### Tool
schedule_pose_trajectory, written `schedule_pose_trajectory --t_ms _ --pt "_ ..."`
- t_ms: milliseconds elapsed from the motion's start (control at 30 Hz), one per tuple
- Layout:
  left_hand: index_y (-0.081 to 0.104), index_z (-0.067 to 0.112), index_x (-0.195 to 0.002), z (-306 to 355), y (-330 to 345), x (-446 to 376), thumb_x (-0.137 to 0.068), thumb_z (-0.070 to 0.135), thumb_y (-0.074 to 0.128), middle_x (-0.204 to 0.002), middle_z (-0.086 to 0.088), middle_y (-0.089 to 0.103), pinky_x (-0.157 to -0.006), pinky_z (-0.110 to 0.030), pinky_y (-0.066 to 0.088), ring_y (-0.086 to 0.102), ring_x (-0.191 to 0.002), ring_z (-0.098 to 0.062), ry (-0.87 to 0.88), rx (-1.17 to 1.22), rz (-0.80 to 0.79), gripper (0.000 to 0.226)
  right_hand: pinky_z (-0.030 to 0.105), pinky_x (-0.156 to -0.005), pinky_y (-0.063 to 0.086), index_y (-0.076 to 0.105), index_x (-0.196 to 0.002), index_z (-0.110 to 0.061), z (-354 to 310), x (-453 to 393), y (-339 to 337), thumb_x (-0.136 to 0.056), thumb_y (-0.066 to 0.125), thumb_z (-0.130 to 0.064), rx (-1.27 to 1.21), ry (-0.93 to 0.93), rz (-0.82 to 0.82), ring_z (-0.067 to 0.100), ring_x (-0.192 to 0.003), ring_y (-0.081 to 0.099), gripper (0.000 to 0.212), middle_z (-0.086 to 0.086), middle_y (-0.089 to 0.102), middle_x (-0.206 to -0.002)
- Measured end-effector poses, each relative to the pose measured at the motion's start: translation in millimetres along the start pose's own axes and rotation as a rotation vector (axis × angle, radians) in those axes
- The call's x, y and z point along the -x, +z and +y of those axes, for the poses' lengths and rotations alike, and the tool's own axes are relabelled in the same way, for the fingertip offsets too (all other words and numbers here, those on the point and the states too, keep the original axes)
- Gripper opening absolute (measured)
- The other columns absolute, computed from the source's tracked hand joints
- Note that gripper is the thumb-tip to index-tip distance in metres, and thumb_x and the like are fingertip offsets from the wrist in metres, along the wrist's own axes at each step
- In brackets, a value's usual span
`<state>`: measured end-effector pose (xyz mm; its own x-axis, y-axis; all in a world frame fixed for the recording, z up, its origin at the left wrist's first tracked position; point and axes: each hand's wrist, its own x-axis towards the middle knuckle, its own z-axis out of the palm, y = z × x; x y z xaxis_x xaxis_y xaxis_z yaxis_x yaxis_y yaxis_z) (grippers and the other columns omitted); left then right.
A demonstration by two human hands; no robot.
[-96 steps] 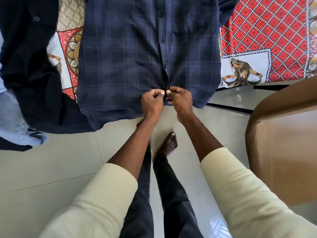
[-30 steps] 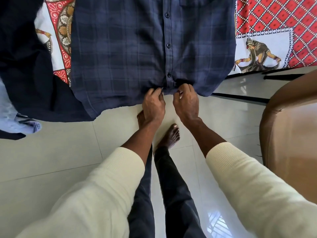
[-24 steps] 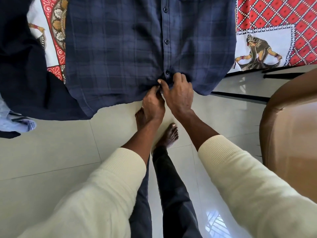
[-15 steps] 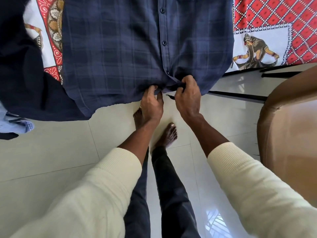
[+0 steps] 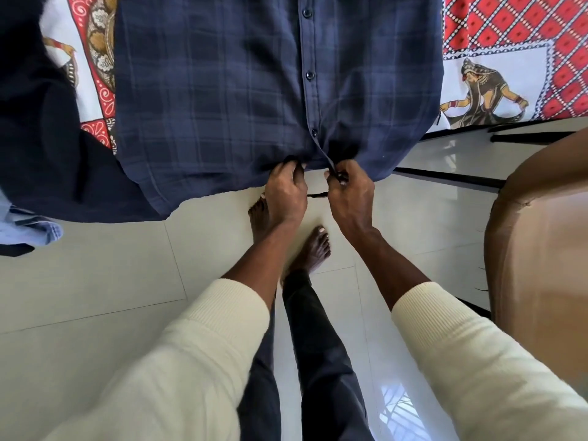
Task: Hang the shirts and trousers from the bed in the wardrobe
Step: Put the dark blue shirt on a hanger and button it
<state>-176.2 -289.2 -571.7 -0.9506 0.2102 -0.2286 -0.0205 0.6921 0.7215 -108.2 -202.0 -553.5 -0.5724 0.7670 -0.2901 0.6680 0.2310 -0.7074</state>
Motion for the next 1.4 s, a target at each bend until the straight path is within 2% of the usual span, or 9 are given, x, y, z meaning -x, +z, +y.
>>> schedule_pose_trajectory --t_ms 167,333,467,567,633,800,900,1200,1400 --pt "0.071 0.0 -0.099 -2.6 -30.8 14.9 -0.093 0.009 0.056 -0.095 -0.01 0.068 -0.075 -0.032 0.051 0.062 -0.086 -0.026 0.203 -0.074 -0.118 0.018 0.014 -0.067 0.046 0.073 -0.103 -0.003 -18.6 25.2 -3.4 -0.09 0.062 -0.004 -0.137 0.152 -0.042 0.001 -0.076 0.057 0.017 0.005 0.064 -0.096" --pt "0.073 0.002 -0.09 6.0 -56.6 31.8 -0.09 0.009 0.064 -0.086 -0.006 0.069 -0.071 -0.036 0.055 0.065 -0.078 -0.023 0.207 0.006 -0.098 0.012 0.024 -0.063 0.05 0.068 -0.085 -0.012 -40.8 46.3 -12.1 -0.088 0.069 -0.011 -0.437 0.432 -0.072 0.008 -0.064 0.057 0.003 -0.002 0.066 -0.071" --pt "0.074 0.003 -0.087 22.4 -72.2 37.0 -0.087 0.009 0.07 -0.086 -0.003 0.069 -0.07 -0.027 0.054 0.064 -0.077 -0.014 0.159 0.087 -0.078 0.008 0.038 -0.075 0.054 0.07 -0.095 -0.004 -53.6 51.1 -17.0 -0.089 0.067 -0.004 -0.743 0.598 -0.24 0.023 -0.078 0.06 0.006 0.01 0.067 -0.083" --pt "0.073 0.006 -0.085 31.9 -80.9 38.7 -0.087 0.009 0.07 -0.086 0.001 0.067 -0.07 -0.016 0.05 0.061 -0.075 -0.005 0.109 0.109 -0.109 0.005 0.03 -0.075 0.047 0.069 -0.095 -0.002 -58.7 48.3 -20.6 -0.091 0.062 0.001 -0.853 0.68 -0.343 0.021 -0.078 0.056 0.009 0.013 0.065 -0.086" --pt "0.072 0.006 -0.086 34.3 -83.7 38.1 -0.089 0.009 0.067 -0.087 0.001 0.066 -0.07 -0.021 0.052 0.062 -0.074 -0.009 0.072 0.092 -0.158 0.007 0.028 -0.073 0.048 0.067 -0.089 -0.007 -61.2 45.7 -22.8 -0.094 0.058 0.0 -0.83 0.711 -0.382 0.019 -0.077 0.057 0.012 0.009 0.065 -0.082" --pt "0.066 0.005 -0.08 38.0 -89.7 30.4 -0.089 0.012 0.065 -0.083 -0.004 0.065 -0.066 -0.03 0.049 0.057 -0.07 -0.014 -0.047 -0.074 -0.221 0.011 0.026 -0.064 0.048 0.057 -0.077 -0.013 -69.2 44.2 -28.4 -0.095 0.059 -0.007 -0.497 0.656 -0.402 0.013 -0.065 0.053 0.02 0.002 0.058 -0.068" --pt "0.068 0.005 -0.076 40.3 -94.5 25.9 -0.084 0.01 0.066 -0.079 -0.003 0.065 -0.064 -0.027 0.048 0.057 -0.067 -0.013 -0.075 -0.085 -0.26 0.01 0.027 -0.065 0.048 0.066 -0.081 -0.007 -70.4 46.9 -30.7 -0.087 0.066 -0.001 -0.421 0.624 -0.443 0.013 -0.066 0.055 0.009 0.004 0.062 -0.071" --pt "0.071 0.008 -0.08 41.3 -107.4 30.1 -0.083 0.01 0.074 -0.079 -0.001 0.069 -0.061 -0.009 0.046 0.062 -0.066 -0.001 -0.069 0.085 -0.232 0.005 0.021 -0.067 0.05 0.07 -0.105 -0.005 -76.6 53.9 -34.2 -0.091 0.068 -0.013 -0.684 0.545 -0.297 0.014 -0.076 0.062 0.016 0.009 0.071 -0.088" --pt "0.07 0.007 -0.077 44.8 -110.0 25.6 -0.083 0.012 0.074 -0.076 0.0 0.068 -0.061 -0.017 0.05 0.062 -0.066 -0.007 -0.107 0.097 -0.232 0.009 0.038 -0.07 0.054 0.064 -0.088 -0.014 -78.8 55.0 -28.7 -0.09 0.07 -0.016 -0.593 0.451 -0.098 0.015 -0.066 0.058 0.007 0.001 0.065 -0.069"
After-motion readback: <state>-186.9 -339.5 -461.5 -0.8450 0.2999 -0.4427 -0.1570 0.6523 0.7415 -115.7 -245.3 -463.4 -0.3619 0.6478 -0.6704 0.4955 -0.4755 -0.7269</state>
